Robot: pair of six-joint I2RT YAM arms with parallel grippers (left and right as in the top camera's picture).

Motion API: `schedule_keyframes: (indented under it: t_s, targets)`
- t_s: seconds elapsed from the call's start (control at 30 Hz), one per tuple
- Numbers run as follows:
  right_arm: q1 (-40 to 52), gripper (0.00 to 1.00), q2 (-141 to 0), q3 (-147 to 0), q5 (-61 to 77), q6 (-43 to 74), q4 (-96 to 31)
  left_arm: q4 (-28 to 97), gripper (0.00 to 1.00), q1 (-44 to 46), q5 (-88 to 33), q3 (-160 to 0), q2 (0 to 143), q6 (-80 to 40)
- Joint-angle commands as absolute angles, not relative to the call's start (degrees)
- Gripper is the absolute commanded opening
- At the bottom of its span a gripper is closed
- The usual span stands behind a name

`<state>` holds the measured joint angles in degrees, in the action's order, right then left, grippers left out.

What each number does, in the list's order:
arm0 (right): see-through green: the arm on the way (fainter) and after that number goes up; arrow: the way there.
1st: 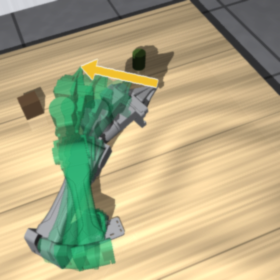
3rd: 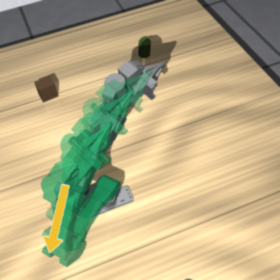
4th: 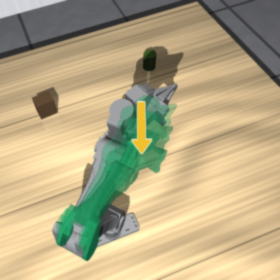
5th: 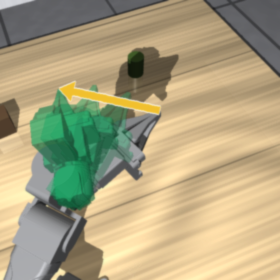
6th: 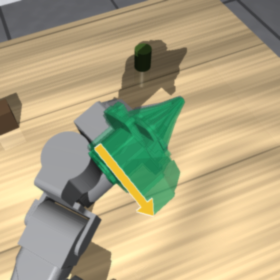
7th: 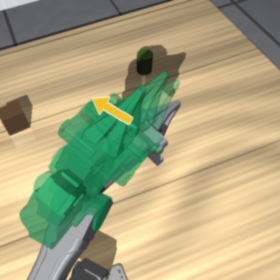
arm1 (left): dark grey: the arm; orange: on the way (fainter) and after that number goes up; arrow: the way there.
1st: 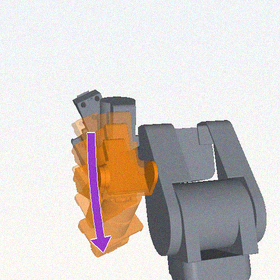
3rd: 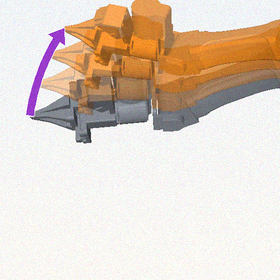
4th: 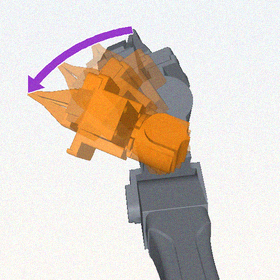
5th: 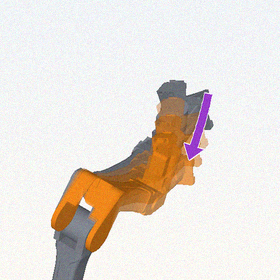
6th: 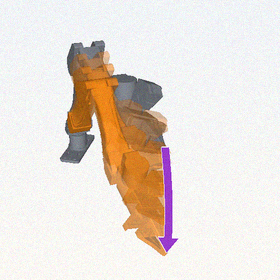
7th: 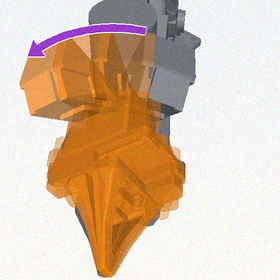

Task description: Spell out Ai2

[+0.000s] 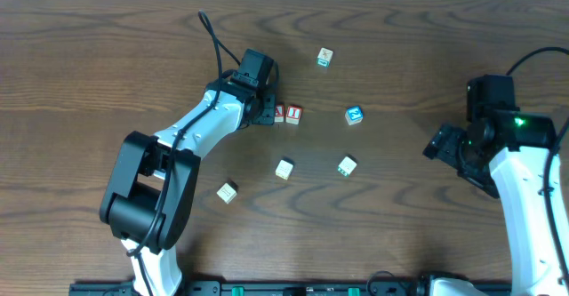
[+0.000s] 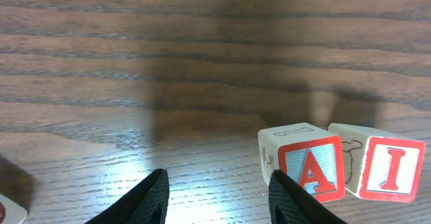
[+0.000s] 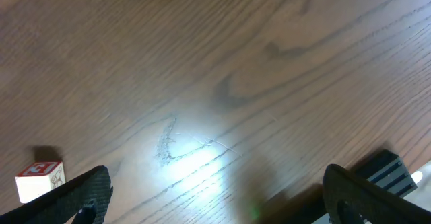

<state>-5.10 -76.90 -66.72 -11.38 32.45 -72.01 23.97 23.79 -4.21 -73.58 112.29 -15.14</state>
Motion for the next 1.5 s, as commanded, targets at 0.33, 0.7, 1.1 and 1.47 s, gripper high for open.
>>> schedule_keyframes:
  t_s: [0.33,0.7,1.1,1.47]
  targets:
    - [-5.3,0.99,-77.3,-67.5,-12.2,32.5,-72.3,23.2,0.51,23.8,-5.0,-72.8,113.2,-15.9]
    - [-5.3,0.99,-77.3,-67.5,-12.1,32.6,-72.2,22.2,0.52,23.8,-7.1,-72.8,113.2,-15.9]
    - [10.8,0.99,-81.4,-66.6,-5.9,30.5,-58.8,21.0,0.49,23.6,-5.9,-72.9,113.0,-16.8]
    - [17.5,0.97,-99.6,-66.7,-5.7,32.5,-45.3,25.9,0.54,18.4,-1.6,-72.9,109.8,-16.7]
